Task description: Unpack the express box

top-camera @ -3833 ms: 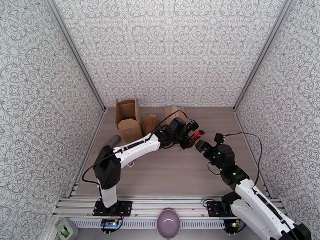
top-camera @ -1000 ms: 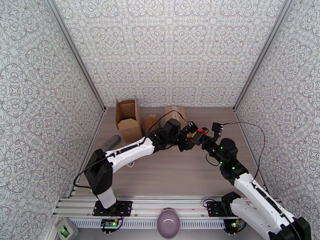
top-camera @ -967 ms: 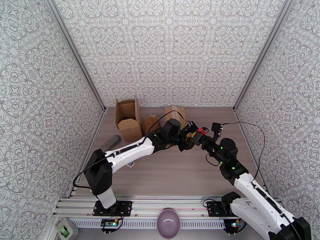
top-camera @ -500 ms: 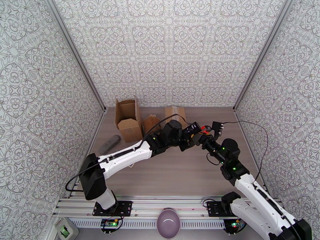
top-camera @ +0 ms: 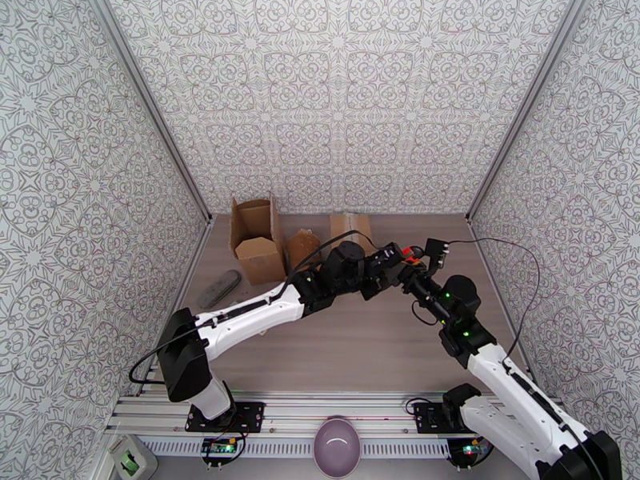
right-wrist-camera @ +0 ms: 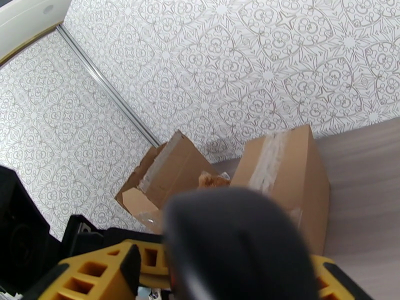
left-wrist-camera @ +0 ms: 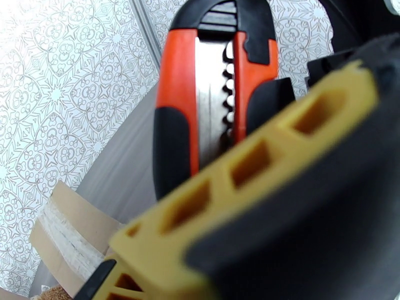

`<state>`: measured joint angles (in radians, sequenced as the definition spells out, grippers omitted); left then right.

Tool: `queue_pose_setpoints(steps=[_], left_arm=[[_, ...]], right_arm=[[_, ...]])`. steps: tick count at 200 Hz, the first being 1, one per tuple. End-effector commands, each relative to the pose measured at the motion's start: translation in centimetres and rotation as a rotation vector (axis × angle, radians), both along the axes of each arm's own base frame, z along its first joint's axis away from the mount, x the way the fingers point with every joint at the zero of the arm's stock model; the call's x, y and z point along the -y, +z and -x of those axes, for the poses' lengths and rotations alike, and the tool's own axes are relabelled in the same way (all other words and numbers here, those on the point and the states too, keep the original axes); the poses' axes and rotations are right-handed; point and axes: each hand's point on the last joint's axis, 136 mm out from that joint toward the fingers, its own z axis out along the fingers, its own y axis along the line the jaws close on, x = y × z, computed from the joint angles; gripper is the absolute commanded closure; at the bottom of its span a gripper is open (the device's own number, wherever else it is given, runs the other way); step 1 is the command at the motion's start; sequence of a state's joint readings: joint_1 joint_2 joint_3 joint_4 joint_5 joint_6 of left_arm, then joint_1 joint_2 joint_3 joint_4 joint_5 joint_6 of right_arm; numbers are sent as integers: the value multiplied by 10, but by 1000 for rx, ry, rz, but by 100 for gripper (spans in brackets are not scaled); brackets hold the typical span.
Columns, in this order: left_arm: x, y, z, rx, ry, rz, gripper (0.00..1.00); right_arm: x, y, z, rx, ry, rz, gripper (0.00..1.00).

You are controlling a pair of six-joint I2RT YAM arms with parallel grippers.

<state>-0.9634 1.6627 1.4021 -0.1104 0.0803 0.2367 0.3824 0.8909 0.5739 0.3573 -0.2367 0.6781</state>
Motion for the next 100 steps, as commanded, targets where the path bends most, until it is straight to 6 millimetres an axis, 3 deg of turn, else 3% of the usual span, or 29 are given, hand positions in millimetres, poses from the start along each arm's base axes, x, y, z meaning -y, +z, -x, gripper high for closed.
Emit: queue_pose_setpoints(steps=[1, 81, 100], left_arm=[[13, 64, 13, 71, -57, 186, 70], [21, 74, 19, 76, -104, 239, 70], [21, 73, 20, 81, -109, 231, 70]], right_arm=[[-3, -6, -4, -6, 0, 13, 41], [-11, -5, -10, -1, 22, -25, 57], [-9, -7, -11, -10, 9, -22, 65]])
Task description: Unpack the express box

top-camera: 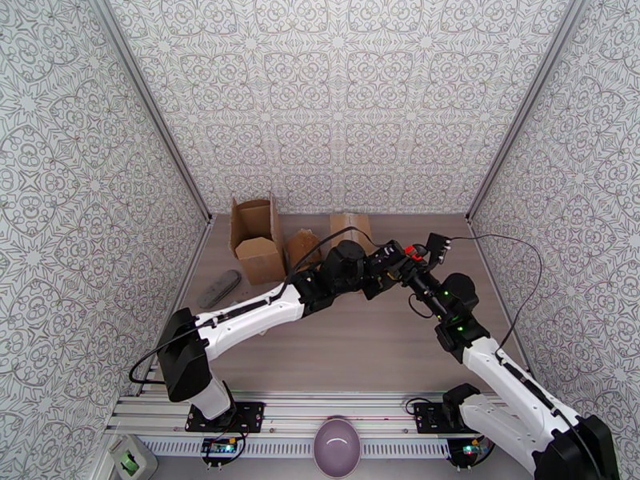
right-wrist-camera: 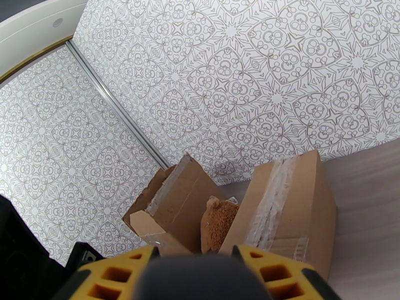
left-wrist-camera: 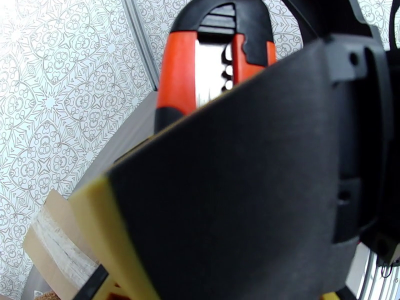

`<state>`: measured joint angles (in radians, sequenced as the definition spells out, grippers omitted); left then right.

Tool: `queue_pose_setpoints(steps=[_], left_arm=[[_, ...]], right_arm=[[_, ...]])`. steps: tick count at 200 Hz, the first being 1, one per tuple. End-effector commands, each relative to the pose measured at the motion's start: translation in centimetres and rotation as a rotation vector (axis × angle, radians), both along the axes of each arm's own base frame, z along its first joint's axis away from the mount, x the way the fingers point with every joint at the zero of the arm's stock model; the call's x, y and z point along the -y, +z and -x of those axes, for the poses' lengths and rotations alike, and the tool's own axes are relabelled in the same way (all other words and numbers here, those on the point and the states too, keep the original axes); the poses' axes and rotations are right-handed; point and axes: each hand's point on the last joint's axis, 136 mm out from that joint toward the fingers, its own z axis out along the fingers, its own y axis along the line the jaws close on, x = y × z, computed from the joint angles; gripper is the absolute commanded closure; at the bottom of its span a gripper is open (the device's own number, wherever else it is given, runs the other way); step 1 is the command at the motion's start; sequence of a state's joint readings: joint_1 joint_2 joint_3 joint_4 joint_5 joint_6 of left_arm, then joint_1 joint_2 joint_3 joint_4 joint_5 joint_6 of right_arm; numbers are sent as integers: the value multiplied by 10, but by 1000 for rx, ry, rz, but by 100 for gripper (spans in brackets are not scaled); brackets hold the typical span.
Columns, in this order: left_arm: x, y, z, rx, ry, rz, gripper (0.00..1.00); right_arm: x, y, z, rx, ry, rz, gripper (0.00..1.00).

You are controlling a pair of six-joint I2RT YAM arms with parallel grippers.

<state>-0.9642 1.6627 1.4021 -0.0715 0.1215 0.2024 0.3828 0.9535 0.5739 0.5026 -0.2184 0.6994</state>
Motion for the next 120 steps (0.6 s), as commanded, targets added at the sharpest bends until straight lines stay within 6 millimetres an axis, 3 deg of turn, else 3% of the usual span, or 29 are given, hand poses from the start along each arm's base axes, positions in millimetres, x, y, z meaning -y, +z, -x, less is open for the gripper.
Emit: queue_pose_setpoints(steps=[1, 45, 67, 97, 120], left_arm=[[15, 63, 15, 98, -77, 177, 70], [14, 62, 20, 102, -96, 170, 69], [12, 60, 21, 101, -98, 158, 65], [3, 62, 17, 96, -81, 146, 45], [-18, 75, 5, 98, -19, 169, 30]], right_arm=[[-8, -22, 0, -73, 27, 28, 66], [-5, -21, -1, -73, 8, 15, 86], [-2, -16, 0, -56, -8, 1, 91], [2, -3, 0, -26, -32, 11, 93], [10, 5, -7, -16, -92, 52, 97]])
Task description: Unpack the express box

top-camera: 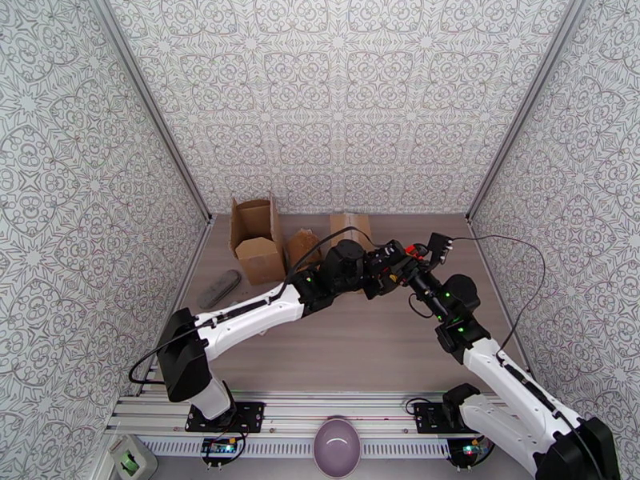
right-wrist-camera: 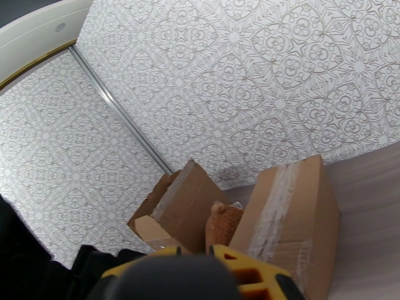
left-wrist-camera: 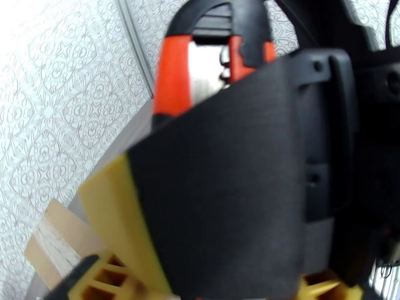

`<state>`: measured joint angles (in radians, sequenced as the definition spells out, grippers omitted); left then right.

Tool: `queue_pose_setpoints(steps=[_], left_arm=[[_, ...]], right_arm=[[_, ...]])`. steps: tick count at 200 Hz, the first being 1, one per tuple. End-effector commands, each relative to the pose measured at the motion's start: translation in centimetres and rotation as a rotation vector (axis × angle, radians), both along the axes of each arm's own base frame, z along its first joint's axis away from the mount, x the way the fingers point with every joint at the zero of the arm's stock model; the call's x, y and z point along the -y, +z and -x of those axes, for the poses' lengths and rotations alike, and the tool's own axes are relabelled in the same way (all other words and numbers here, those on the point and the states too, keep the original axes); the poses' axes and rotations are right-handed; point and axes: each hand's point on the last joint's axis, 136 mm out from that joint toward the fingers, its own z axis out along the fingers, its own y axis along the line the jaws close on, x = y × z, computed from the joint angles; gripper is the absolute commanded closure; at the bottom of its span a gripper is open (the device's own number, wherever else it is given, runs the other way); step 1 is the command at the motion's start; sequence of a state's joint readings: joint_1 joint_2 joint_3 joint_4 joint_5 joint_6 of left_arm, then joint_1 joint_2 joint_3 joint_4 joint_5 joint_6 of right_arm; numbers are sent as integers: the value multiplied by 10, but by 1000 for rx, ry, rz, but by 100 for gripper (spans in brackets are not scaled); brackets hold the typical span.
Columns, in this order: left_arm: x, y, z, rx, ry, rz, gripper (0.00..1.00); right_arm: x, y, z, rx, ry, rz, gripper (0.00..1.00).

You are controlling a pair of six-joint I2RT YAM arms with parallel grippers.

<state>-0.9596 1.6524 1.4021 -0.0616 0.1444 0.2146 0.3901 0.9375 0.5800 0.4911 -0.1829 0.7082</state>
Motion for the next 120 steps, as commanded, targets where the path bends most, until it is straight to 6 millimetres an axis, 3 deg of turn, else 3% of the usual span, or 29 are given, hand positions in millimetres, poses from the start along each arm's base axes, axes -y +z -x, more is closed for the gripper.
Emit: queue_pose_setpoints(steps=[1, 39, 65, 78, 97, 120], left_arm=[[-19, 67, 2, 80, 6, 156, 30], [-72, 79, -46, -48, 114, 230, 18], [-109, 68, -99, -162, 193, 268, 18], [-126, 49, -134, -271, 228, 278, 19], [-138, 34, -165, -387, 214, 283, 24], [-137, 20, -172, -376, 134, 264, 28]], right_arm=[[6, 0, -8, -20, -67, 69, 97], [10, 15, -44, 4, -177, 150, 100], [0, 31, -87, 34, -224, 152, 100], [0, 30, -114, 13, -291, 144, 100], [-8, 39, -147, 30, -339, 159, 100], [-29, 50, -182, 60, -361, 243, 100]])
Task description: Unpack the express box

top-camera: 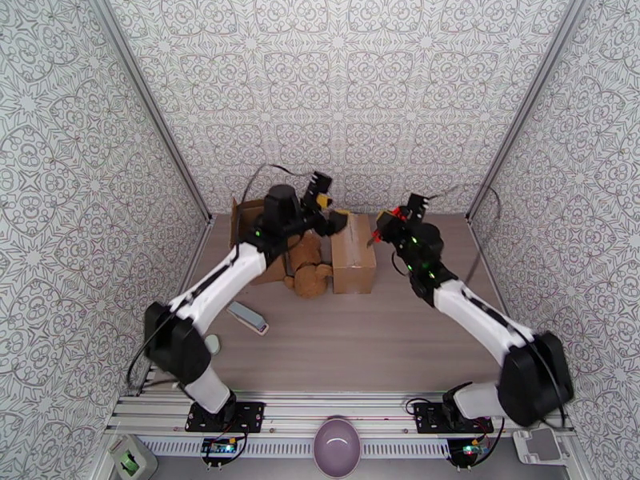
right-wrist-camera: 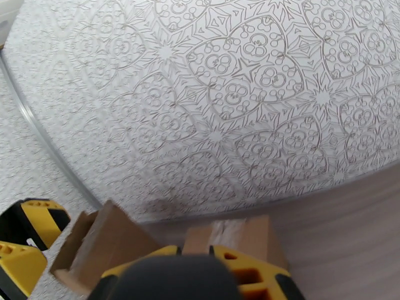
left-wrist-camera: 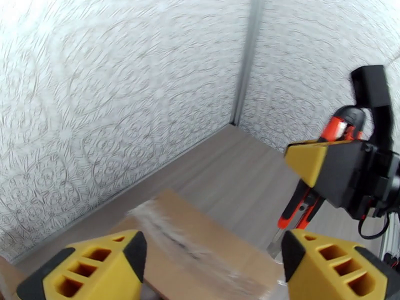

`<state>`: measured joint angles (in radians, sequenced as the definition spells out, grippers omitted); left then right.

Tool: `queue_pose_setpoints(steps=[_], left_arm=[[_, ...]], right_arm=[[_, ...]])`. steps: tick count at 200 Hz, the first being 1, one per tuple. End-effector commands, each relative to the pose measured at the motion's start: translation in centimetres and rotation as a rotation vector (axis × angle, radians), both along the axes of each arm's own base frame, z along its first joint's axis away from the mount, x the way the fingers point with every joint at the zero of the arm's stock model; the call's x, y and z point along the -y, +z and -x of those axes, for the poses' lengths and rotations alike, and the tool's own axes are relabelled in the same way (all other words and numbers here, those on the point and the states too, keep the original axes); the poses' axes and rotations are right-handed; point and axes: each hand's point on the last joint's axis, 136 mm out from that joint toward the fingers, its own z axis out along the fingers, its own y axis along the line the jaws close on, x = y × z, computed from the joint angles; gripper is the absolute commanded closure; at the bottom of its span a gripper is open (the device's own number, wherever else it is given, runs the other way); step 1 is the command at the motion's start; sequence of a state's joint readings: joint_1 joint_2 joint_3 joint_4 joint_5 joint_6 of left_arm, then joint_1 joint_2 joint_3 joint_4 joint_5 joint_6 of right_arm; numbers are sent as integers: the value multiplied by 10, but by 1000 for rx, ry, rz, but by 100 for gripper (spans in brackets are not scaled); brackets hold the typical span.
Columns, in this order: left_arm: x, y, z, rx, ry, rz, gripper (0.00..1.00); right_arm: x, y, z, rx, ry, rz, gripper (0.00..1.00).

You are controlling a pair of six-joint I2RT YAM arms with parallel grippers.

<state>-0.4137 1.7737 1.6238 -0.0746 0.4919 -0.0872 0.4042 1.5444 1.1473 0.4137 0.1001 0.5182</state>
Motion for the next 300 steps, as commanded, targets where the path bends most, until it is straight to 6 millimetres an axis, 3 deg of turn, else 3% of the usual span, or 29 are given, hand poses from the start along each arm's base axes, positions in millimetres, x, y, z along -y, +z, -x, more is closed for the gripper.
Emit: queue_pose_setpoints(steps=[1, 36, 55, 80, 128, 176, 236, 288, 300], left_arm=[[15, -27, 12, -111, -169, 20, 29], [6, -54, 14, -99, -269, -8, 30], [0, -71, 17, -65, -291, -43, 28], [-1, -102, 28, -6, -337, -138, 24], [1, -141, 43, 138, -400, -287, 19], [9, -148, 46, 207, -422, -294, 15], [16, -157, 57, 283, -452, -315, 12], [13, -147, 58, 303, -452, -274, 8], [11, -143, 58, 304, -448, -254, 2]], right_arm=[[-10, 37, -27, 93, -70, 61, 100], [-28, 45, -68, 123, -104, 77, 100], [-43, 39, -88, 128, -96, 118, 100], [-55, 32, -106, 147, -101, 165, 100], [-68, 21, -127, 166, -134, 227, 100], [-78, 7, -133, 159, -158, 310, 100], [-74, -5, -135, 131, -183, 353, 100], [-80, -16, -136, 130, -156, 371, 100], [-83, -15, -135, 142, -143, 368, 100]])
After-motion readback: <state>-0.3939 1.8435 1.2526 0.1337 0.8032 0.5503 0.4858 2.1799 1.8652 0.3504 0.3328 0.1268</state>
